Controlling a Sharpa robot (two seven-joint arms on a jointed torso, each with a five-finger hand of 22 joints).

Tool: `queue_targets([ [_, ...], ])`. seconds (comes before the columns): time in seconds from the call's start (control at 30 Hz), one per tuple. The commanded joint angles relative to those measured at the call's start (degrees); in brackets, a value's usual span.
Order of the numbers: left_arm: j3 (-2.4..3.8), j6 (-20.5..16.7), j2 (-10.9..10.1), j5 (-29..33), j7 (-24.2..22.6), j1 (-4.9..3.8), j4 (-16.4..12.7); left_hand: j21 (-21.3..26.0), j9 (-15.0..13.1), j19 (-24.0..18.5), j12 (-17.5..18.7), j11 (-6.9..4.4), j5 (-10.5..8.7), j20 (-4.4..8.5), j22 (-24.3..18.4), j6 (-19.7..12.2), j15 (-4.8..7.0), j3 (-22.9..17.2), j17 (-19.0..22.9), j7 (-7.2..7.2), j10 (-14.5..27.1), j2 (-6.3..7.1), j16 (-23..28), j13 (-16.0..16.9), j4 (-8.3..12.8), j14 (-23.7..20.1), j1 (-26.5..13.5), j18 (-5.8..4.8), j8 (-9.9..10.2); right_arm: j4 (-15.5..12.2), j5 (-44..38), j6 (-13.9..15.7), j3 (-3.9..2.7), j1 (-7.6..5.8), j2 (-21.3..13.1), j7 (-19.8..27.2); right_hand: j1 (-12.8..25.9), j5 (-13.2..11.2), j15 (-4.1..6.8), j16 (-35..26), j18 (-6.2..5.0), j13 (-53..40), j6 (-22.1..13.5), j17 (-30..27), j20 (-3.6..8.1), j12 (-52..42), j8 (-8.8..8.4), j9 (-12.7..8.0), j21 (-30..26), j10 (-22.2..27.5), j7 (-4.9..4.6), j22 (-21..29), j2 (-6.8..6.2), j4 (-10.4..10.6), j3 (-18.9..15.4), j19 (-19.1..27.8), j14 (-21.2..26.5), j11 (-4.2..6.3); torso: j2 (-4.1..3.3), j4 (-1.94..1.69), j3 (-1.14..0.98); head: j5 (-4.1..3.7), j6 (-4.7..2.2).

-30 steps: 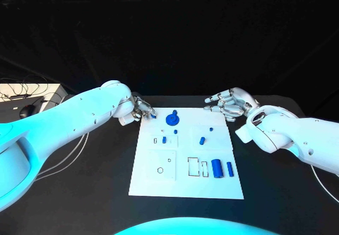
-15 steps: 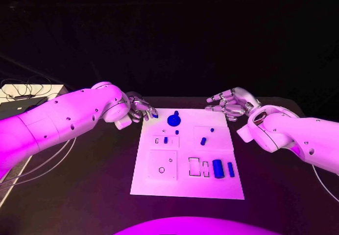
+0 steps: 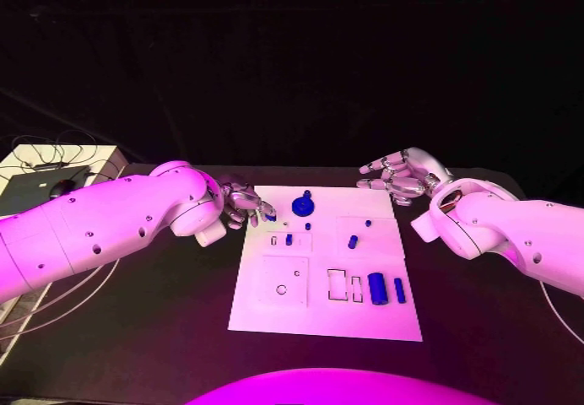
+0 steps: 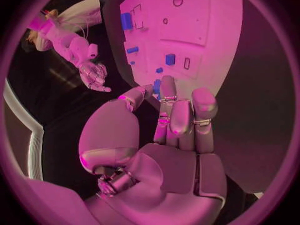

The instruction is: Assemble the parts on the task board

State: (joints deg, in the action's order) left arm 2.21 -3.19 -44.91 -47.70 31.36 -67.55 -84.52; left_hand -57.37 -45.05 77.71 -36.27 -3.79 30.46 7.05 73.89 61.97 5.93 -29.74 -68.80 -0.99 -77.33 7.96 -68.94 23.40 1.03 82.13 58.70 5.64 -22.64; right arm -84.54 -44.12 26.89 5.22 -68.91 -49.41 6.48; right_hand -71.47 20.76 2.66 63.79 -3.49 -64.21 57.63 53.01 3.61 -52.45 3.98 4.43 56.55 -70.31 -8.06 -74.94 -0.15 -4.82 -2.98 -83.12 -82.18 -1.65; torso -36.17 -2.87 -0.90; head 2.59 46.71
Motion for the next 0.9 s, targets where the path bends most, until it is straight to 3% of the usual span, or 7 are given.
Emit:
queue_targets([
  [0.03, -0.32, -4.30, -0.14, -5.14, 1.19, 0.74, -1.49, -0.40, -0.11, 0.48, 0.29, -0.24, 0.36, -0.06, 0.09, 0.72, 0.35, -10.91, 0.01, 0.44, -0.73, 0.27, -0.34, 0.08, 10.13, 0.28, -0.56, -0.90, -0.28, 0.20, -1.03, 0.56, -0.04, 0.04, 0.16, 1.49, 0.42, 0.30, 0.29, -2.58, -1.48, 1.24, -0.15, -2.39, -0.05, 1.82, 0.08, 0.05, -3.45, 1.02, -0.38, -6.47, -0.16, -0.53, 0.03, 1.21, 0.48, 0.24, 0.21, -0.11, -0.02, -0.01, 0.24],
  [0.2, -1.00, -6.03, 0.23, -7.28, 2.36, 1.89, -2.32, -0.74, -0.56, 0.69, 0.16, -0.23, 0.32, -0.03, 0.25, 0.57, 0.41, -11.83, 0.23, 0.51, -0.80, 0.40, -0.34, 0.17, 10.15, 0.34, -1.01, -0.92, -0.58, 0.40, -0.68, 1.15, -0.03, 0.06, 0.31, 2.69, 0.44, 0.30, 0.43, -7.62, -1.77, 4.81, -0.45, -5.84, 0.11, 6.09, 0.11, 0.05, -11.19, 2.54, -0.42, -5.21, -0.19, -0.73, -0.04, 2.01, 0.66, 0.30, 0.13, -0.05, -0.03, 0.11, 0.38],
  [0.3, -1.64, -6.25, 0.53, -7.79, 2.91, 2.24, -2.27, -0.84, -0.60, 0.72, 0.14, -0.29, 0.32, -0.03, 0.31, 0.63, 0.40, -11.86, 0.23, 0.51, -0.81, 0.40, -0.35, 0.18, 10.17, 0.34, -1.00, -0.93, -0.63, 0.51, 0.14, 1.85, -0.03, 0.06, 0.38, 3.90, 0.00, 0.23, 0.40, -14.99, -2.69, 10.02, -1.48, -9.91, -0.07, 11.21, 0.28, 0.05, -28.10, 3.46, -0.58, -0.20, -0.38, -0.94, 0.04, 5.17, 0.68, 0.28, 0.08, -0.06, -0.03, 0.09, 0.47],
  [0.47, -2.78, -6.34, 1.11, -9.02, 3.42, 2.48, -1.95, -0.91, -0.80, 0.72, 0.04, -0.29, 0.25, -0.02, 0.36, 0.50, 0.42, -12.06, 0.43, 0.50, -0.74, 0.40, -0.33, 0.21, 10.24, 0.29, -1.13, -0.89, -0.78, 0.62, 2.42, 3.13, -0.03, 0.06, 0.51, 6.73, -0.76, 0.27, 0.05, -20.75, -2.38, 13.89, -2.49, -10.42, -0.34, 12.73, 0.32, 0.10, -41.70, 5.54, -0.99, 4.15, -0.12, -1.26, 0.32, 6.52, 1.28, -0.12, -0.01, -0.12, 0.02, 0.19, 0.55],
  [0.6, -3.38, -6.25, 1.94, -9.56, 3.68, 2.54, -1.34, -0.88, -0.81, 0.71, 0.02, -0.28, 0.22, -0.03, 0.34, 0.44, 0.42, -12.04, 0.51, 0.47, -0.70, 0.36, -0.30, 0.22, 10.23, 0.29, -1.08, -0.87, -0.78, 0.70, 5.04, 4.30, -0.03, 0.05, 0.65, 9.28, -2.57, 0.09, -1.20, -33.96, -1.19, 24.47, -0.74, -16.48, -1.69, 20.50, 0.51, -0.29, -50.14, 7.71, -0.93, 11.72, 0.92, -2.74, 2.60, 10.29, 4.13, -0.79, -0.11, -0.16, 0.08, 0.09, 0.47],
  [0.83, -3.90, -5.35, 3.18, -10.21, 4.17, 2.57, -0.03, -0.88, -0.85, 0.70, -0.03, -0.25, 0.18, -0.05, 0.35, 0.38, 0.40, -11.95, 0.56, 0.44, -0.62, 0.31, -0.36, 0.24, 10.22, 0.31, -1.03, -0.87, -0.80, 0.76, 8.62, 4.87, -0.02, 0.05, 0.86, 12.28, -3.01, 0.40, -3.65, -52.61, 0.32, 40.95, -1.87, -25.66, -4.00, 31.04, 0.42, -0.48, -52.60, 9.09, -1.09, 23.74, 1.17, -3.83, 5.21, 18.22, 5.19, -2.69, -0.23, -0.22, 0.08, 0.01, 0.67],
  [0.9, -3.99, -5.29, 3.52, -10.49, 4.24, 2.58, 0.41, -0.88, -0.85, 0.70, -0.03, -0.25, 0.18, -0.05, 0.35, 0.38, 0.40, -11.95, 0.56, 0.44, -0.62, 0.31, -0.36, 0.24, 10.22, 0.31, -1.03, -0.87, -0.80, 0.75, 9.31, 4.75, -0.02, 0.05, 0.92, 12.86, -2.60, 0.52, -5.32, -57.42, 0.94, 47.80, -1.75, -28.67, -5.34, 36.01, 0.27, -0.55, -53.00, 9.10, -1.90, 27.01, 1.26, -3.84, 6.20, 21.83, 8.18, -3.98, -0.29, -0.25, 0.10, -0.06, 0.67],
])
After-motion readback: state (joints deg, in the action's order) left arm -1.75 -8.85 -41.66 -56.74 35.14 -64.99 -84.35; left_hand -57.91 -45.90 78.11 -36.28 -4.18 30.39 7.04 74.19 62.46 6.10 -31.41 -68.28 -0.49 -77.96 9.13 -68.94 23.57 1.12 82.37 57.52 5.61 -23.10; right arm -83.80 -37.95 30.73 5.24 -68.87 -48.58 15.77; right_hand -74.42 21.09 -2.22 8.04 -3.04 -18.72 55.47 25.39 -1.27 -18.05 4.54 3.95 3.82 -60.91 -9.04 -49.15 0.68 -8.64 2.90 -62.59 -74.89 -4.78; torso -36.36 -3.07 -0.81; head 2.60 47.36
